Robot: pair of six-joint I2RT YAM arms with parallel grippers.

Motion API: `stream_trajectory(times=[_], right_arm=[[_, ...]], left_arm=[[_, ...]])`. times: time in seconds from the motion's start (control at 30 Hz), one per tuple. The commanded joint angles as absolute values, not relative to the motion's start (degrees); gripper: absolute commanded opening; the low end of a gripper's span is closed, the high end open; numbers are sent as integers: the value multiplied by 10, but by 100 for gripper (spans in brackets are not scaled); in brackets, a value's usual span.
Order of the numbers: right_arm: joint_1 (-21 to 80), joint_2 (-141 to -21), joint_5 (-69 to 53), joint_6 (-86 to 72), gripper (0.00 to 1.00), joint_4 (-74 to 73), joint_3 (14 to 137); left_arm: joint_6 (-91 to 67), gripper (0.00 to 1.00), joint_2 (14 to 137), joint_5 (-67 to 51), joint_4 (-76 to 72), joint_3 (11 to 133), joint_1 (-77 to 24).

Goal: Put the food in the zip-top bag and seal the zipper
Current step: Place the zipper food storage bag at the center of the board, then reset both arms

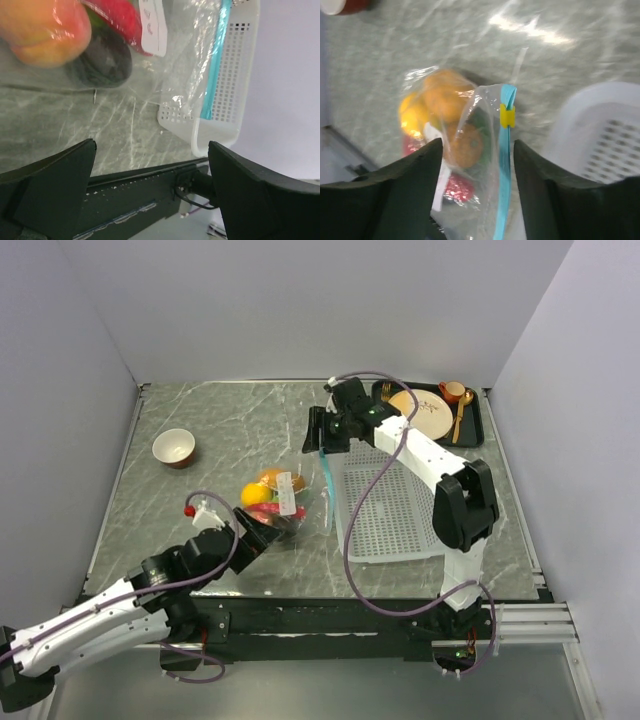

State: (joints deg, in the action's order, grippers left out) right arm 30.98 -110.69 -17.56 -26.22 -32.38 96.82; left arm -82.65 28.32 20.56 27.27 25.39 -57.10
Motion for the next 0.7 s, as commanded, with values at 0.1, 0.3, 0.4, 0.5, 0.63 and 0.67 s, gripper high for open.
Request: stream_trajectory(times=[0.1, 0.3, 0.4, 0.5, 0.63, 0.67], right_arm=[[276, -909, 17, -275, 76, -281, 841], [204, -772, 72, -303, 79, -236, 672], [172, -722, 83, -302, 81, -224, 610], [121, -687, -38, -292, 95, -222, 573], [55, -681, -252, -277, 95, -191, 536], [54, -682, -263, -273, 95, -193, 537]], left_arm=[[-736, 99, 391, 255, 312, 357, -573], [-699, 99, 439, 258, 279, 388, -572], [-665, 99, 466, 279, 287, 430, -572], [-577, 99, 505, 287, 312, 511, -570], [-487, 99, 591, 314, 379, 647, -563], [-459, 99, 603, 322, 394, 663, -558]])
